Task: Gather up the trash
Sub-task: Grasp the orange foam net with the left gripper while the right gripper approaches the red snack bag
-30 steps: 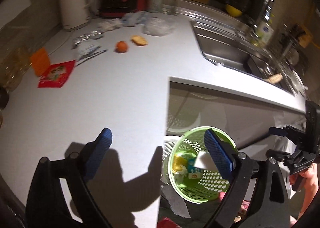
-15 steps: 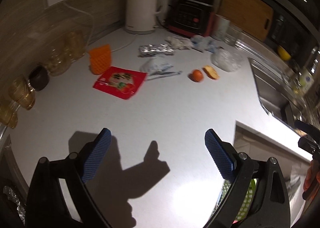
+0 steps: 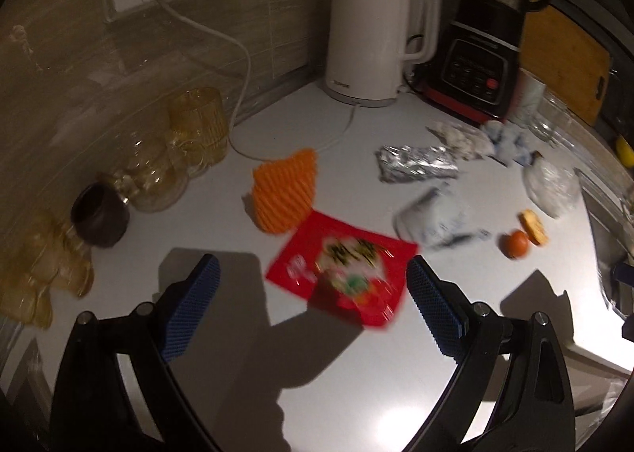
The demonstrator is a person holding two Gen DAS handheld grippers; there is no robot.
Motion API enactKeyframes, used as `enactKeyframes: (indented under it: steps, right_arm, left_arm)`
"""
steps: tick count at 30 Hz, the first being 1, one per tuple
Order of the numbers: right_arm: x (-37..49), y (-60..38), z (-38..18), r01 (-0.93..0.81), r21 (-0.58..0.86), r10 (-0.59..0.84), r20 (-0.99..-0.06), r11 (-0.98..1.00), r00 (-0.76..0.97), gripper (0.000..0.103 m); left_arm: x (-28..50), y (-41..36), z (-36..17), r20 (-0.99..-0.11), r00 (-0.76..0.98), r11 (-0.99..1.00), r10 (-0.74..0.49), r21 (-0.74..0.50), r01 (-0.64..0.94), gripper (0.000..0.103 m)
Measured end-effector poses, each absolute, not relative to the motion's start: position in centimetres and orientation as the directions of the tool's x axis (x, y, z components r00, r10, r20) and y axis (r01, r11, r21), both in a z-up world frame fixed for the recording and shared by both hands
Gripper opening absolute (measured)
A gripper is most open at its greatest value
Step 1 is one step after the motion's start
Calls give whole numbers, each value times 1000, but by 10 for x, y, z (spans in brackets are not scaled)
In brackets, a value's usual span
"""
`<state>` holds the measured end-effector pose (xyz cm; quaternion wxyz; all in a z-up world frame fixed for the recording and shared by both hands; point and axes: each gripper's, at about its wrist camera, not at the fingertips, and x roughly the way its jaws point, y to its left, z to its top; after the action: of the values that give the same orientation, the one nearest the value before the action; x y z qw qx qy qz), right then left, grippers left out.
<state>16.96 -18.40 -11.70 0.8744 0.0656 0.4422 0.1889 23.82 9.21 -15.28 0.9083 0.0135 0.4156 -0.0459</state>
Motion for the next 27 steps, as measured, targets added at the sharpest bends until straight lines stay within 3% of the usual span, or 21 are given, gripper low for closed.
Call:
enactKeyframes:
  steps: [10, 13, 15, 17, 19, 27]
  right_arm:
    - [248, -149, -147, -313, 317, 436, -769, 895, 468, 101]
    - [258, -145, -153, -324, 317, 441, -774, 891, 454, 101]
    - [264, -143, -157, -327, 317, 441, -779, 890, 446, 101]
    - [268, -140, -160, -330, 316, 441, -782, 889, 440, 101]
    - [270, -135, -161, -342, 313, 445, -784, 886, 433, 101]
    - [284, -68, -172, -523, 292, 508, -794, 800, 333, 101]
  left_arm:
    - [315, 107, -185, -769, 637, 996, -40, 22, 90, 90]
    - [328, 103, -193, -782, 622, 993, -40, 38, 112, 79]
    - [335, 101, -198, -793, 607, 992, -42, 42, 123, 63]
    - [339, 98, -202, -803, 594, 990, -40, 49, 133, 37]
    - [340, 97, -202, -803, 595, 989, -47, 47, 141, 24]
    - [317, 107, -174, -777, 629, 995, -28, 39, 92, 23]
